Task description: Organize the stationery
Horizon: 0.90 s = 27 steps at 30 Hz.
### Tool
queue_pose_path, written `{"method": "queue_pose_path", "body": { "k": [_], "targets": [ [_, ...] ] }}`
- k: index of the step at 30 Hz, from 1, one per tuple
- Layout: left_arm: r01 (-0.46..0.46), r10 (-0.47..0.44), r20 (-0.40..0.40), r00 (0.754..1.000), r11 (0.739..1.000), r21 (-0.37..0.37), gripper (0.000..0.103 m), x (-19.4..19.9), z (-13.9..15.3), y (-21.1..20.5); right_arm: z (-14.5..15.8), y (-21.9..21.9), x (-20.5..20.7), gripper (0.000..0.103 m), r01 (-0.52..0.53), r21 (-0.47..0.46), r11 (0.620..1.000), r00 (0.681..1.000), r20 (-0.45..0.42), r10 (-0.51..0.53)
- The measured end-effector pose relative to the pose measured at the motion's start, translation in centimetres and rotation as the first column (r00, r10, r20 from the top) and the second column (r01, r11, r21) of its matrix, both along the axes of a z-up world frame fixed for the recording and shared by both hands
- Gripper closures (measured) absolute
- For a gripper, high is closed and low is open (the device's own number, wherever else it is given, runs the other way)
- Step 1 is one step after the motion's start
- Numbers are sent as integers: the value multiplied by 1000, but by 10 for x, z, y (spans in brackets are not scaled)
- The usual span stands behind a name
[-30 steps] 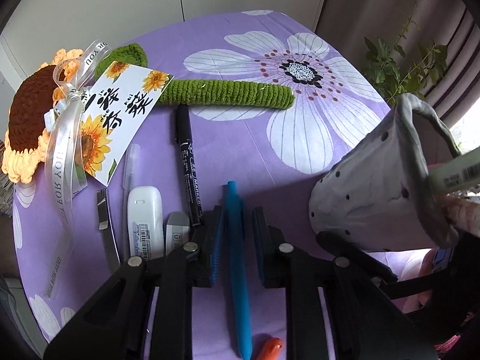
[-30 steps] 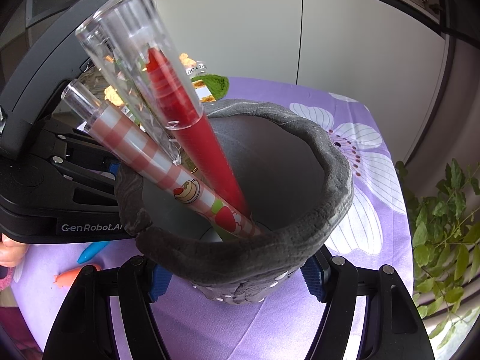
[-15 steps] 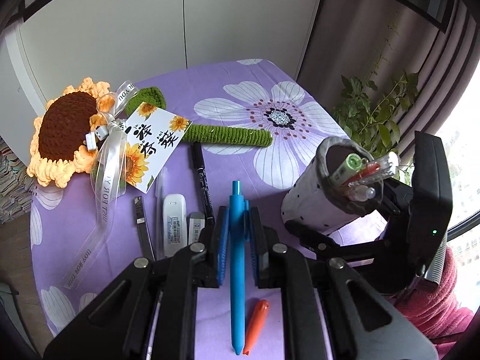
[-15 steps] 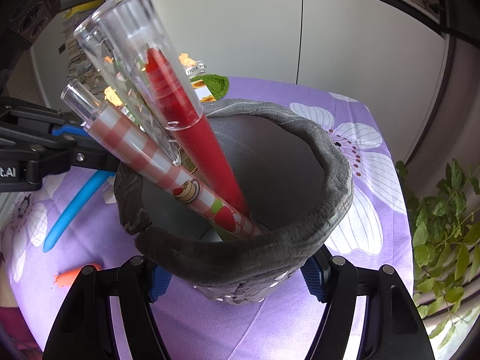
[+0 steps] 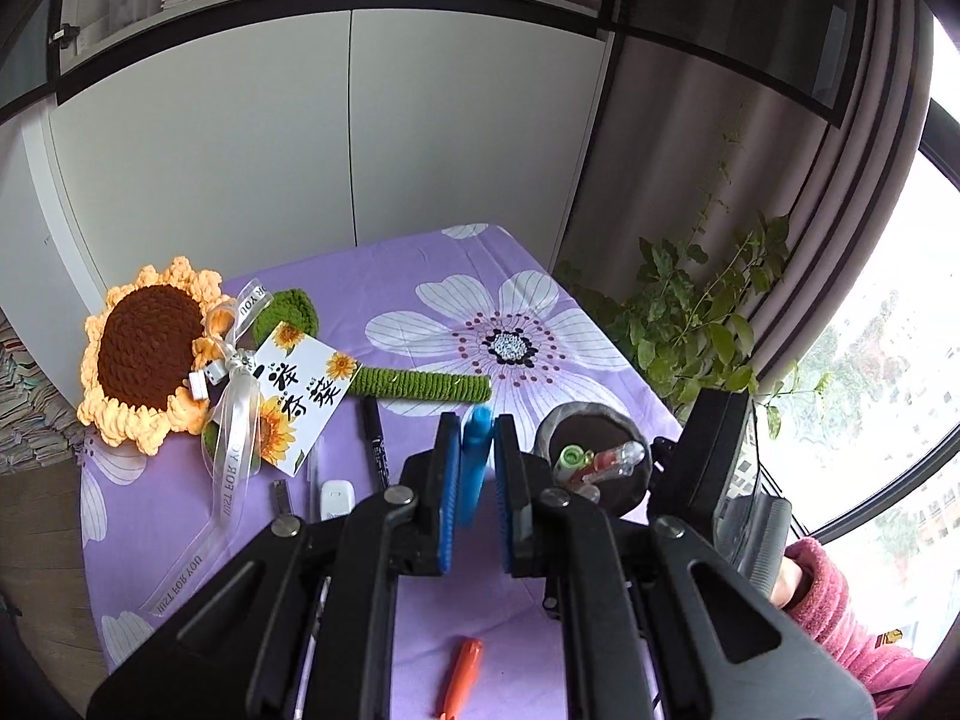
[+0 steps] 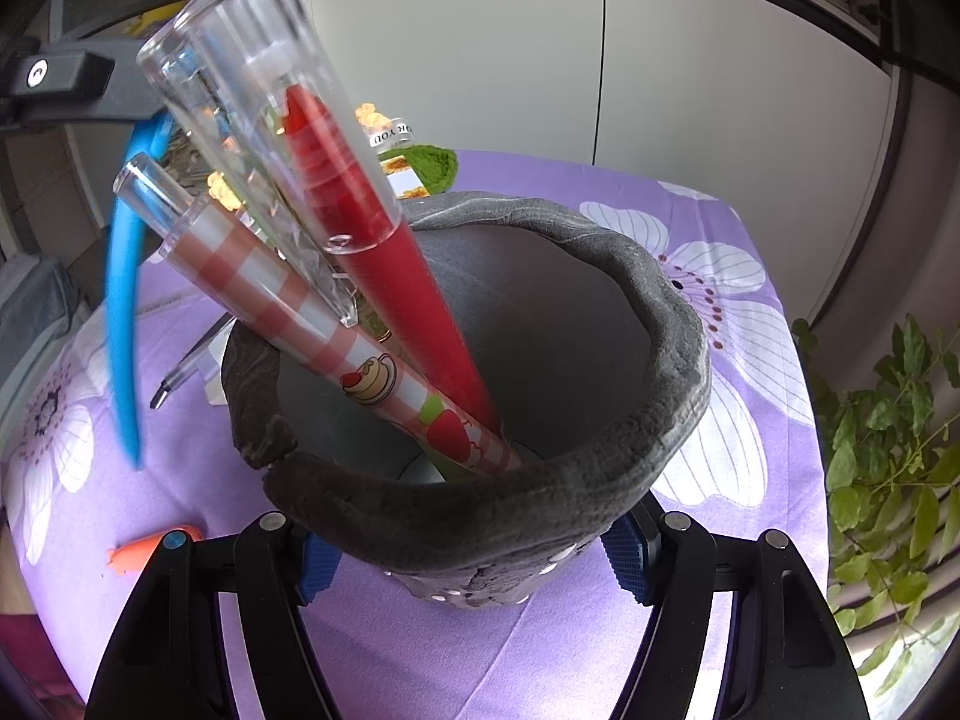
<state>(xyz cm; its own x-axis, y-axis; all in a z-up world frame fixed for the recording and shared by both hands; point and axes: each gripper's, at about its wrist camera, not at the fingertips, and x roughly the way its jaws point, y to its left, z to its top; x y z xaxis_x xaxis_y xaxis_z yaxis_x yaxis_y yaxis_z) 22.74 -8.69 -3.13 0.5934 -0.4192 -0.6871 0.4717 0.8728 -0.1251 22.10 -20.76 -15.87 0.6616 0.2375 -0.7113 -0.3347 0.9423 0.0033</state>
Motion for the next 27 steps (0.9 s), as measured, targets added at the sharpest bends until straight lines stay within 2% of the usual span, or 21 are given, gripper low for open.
{"method": "queue_pose_path", "body": {
  "k": [6, 10, 12, 16, 19, 22, 24, 25, 27],
  "targets": [
    [22, -16, 142, 990, 999, -39, 94, -8, 45, -16, 0, 0, 0, 31, 0, 1, 1000, 1000, -1, 0],
    [42, -41, 161, 986, 999, -9, 93, -11, 44, -21, 0, 0, -1, 31, 0, 1, 1000, 1000, 0, 0],
    [40, -43, 121, 992, 999, 25, 91, -8, 26, -21, 0, 1, 0, 31, 0, 1, 1000, 1000, 0, 0],
    [52, -51, -13, 999, 994, 95, 92, -5, -28, -14, 0, 1, -1, 31, 2, 0, 1000, 1000, 0, -2],
    [82, -68, -109, 992, 988, 128, 92, -10, -65, -10, 0, 3, 0, 31, 2, 0, 1000, 1000, -1, -2],
    [122, -98, -168, 981, 982, 142, 92, -19, -89, -9, 0, 2, 0, 31, 2, 0, 1000, 1000, -2, -2],
    [135, -106, -194, 975, 981, 143, 83, -22, -100, -9, 0, 3, 0, 31, 2, -2, 1000, 1000, -2, -2],
    [137, -106, -204, 973, 981, 141, 75, -23, -104, -9, 0, 3, 0, 31, 2, -3, 1000, 1000, -2, -2],
    [125, -97, -197, 976, 982, 139, 73, -24, -108, -8, 1, 3, -1, 30, -1, -5, 1000, 1000, -2, 1]
  ]
}}
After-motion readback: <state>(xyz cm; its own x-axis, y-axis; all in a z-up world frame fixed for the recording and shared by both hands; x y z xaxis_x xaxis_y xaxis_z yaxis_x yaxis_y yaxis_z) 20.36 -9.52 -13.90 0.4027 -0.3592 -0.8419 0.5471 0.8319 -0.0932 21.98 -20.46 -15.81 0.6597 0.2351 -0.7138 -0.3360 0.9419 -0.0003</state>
